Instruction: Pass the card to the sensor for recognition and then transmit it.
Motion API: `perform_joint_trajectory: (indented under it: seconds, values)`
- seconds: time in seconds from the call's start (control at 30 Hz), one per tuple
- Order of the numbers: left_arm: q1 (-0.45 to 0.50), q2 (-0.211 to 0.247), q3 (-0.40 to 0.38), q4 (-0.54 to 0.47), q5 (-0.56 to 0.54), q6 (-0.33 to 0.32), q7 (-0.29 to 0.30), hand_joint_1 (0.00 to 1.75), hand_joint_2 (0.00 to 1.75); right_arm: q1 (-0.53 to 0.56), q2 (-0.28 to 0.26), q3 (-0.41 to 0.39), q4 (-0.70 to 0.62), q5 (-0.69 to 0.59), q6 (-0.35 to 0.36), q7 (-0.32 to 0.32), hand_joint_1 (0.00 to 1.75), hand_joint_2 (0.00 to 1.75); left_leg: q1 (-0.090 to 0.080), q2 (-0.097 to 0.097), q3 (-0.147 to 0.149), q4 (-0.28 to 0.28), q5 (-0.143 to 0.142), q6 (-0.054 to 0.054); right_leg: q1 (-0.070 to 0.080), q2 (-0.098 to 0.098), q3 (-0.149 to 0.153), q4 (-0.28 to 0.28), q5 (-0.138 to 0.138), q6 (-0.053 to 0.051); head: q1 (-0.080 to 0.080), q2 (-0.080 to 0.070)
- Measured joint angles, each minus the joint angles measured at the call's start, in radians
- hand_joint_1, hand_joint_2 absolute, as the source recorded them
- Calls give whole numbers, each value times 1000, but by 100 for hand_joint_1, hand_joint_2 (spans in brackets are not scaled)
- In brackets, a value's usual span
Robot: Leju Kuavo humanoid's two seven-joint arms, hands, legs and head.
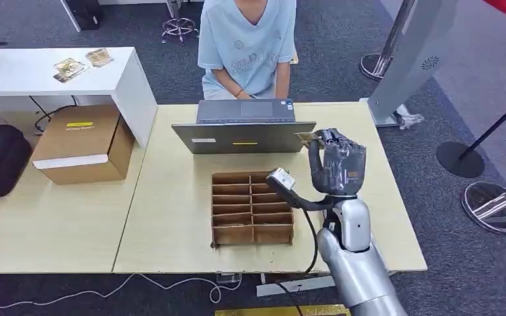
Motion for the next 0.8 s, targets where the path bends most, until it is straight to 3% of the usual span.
perform_joint_trajectory:
  seconds: [0.53, 0.8]
  values:
    - [-1, 0, 0, 0, 4, 48, -26, 0, 0, -209, -25, 6, 69, 11, 24, 9, 175, 175, 0, 0, 0, 0, 0, 0, 0, 0, 0, 0, 0, 0, 0, 0]
    - [-2, 0, 0, 0, 5, 73, -40, 0, 0, -354, -25, 33, 222, 11, 56, 27, 175, 175, 0, 0, 0, 0, 0, 0, 0, 0, 0, 0, 0, 0, 0, 0]
